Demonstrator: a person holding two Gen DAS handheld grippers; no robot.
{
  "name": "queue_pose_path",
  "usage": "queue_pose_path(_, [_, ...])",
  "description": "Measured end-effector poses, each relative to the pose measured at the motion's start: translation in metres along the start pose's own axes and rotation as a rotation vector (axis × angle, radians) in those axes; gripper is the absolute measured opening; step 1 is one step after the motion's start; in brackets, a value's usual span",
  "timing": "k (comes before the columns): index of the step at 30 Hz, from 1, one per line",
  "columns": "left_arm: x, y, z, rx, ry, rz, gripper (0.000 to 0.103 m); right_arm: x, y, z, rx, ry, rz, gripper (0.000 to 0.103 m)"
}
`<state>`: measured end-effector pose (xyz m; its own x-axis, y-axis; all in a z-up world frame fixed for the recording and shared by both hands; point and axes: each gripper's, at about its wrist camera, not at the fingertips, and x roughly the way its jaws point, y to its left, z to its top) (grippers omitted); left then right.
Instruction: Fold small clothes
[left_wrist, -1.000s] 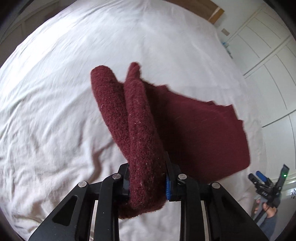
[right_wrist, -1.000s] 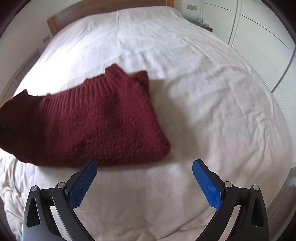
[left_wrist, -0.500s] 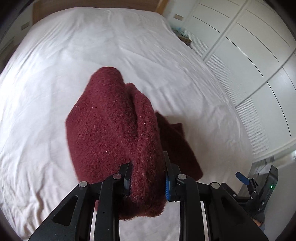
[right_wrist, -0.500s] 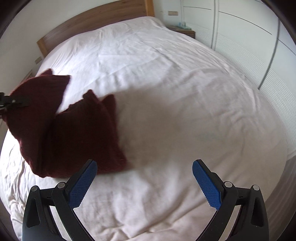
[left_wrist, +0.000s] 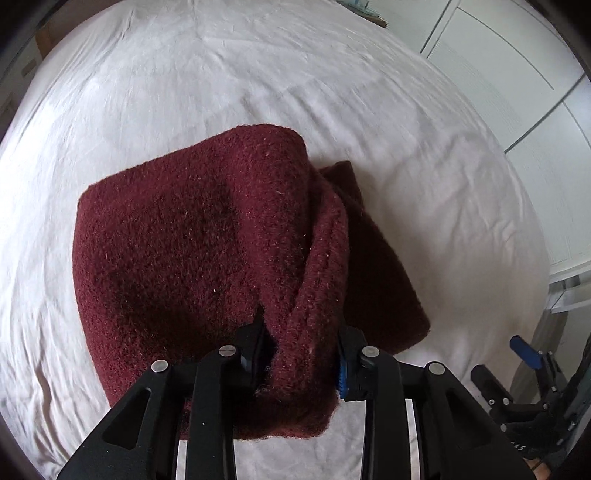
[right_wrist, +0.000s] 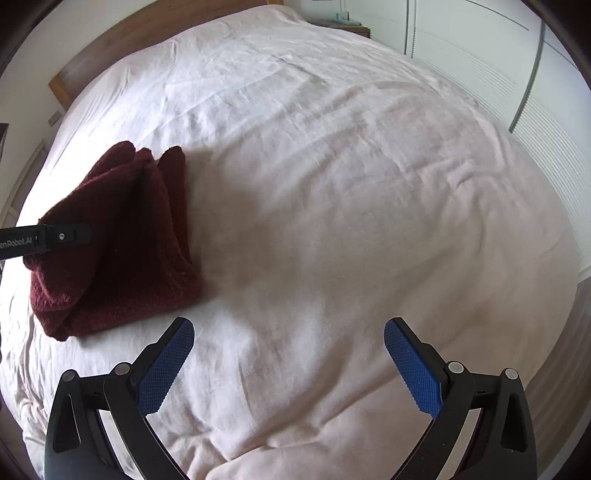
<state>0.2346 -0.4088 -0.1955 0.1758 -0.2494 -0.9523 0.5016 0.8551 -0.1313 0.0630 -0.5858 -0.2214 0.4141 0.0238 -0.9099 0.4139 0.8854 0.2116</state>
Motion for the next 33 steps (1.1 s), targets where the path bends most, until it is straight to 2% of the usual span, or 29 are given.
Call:
queue_pose_path(6, [-0.004,0.002,-0.006,0.027,0.016,0.04,0.034,-0.009,0.006,0.002,-0.012,-0.011,-0.003,0.103])
queue_pose_path(8, [-0.009,0.002,-0.006,0.021,0.017,0.043,0.04,-0.012,0.008,0.004,-0.018,-0.017,-0.004,0.103])
queue_pose_path(13, [-0.043,0.018,-0.007,-0.01,-0.004,0.0,0.078,-0.024,0.021,0.013,-0.051,-0.04,0.04,0.103])
queue_pose_path(14, [-0.053,0.026,-0.006,-0.03,-0.011,-0.017,0.081,-0.027,0.025,0.016,-0.065,-0.041,0.047,0.103])
queue_pose_path(16, [-0.068,0.039,-0.003,-0.059,-0.029,-0.045,0.094,-0.032,0.04,0.024,-0.106,-0.044,0.05,0.103])
queue_pose_path(17, [-0.076,0.049,-0.003,-0.076,-0.038,-0.046,0.098,-0.034,0.046,0.029,-0.121,-0.042,0.046,0.103])
queue_pose_path(21, [-0.1,0.093,-0.012,-0.132,-0.082,-0.009,0.102,-0.039,0.078,0.055,-0.161,-0.02,0.063,0.103])
queue_pose_path(25, [-0.109,0.137,-0.032,-0.176,-0.118,0.084,0.102,-0.039,0.12,0.088,-0.237,-0.003,0.073,0.102])
queue_pose_path(27, [-0.107,0.156,-0.045,-0.202,-0.116,0.112,0.102,-0.034,0.145,0.105,-0.28,0.015,0.09,0.097])
queue_pose_path(29, [-0.1,0.173,-0.059,-0.233,-0.094,0.105,0.102,-0.03,0.164,0.118,-0.319,0.019,0.108,0.086])
queue_pose_path(30, [-0.097,0.178,-0.065,-0.243,-0.084,0.099,0.102,-0.026,0.177,0.125,-0.335,0.035,0.118,0.083])
queue_pose_path(32, [-0.09,0.188,-0.078,-0.261,-0.064,0.087,0.102,-0.013,0.194,0.133,-0.349,0.087,0.145,0.069])
queue_pose_path(33, [-0.088,0.191,-0.081,-0.267,-0.061,0.084,0.102,-0.007,0.199,0.135,-0.351,0.11,0.155,0.066])
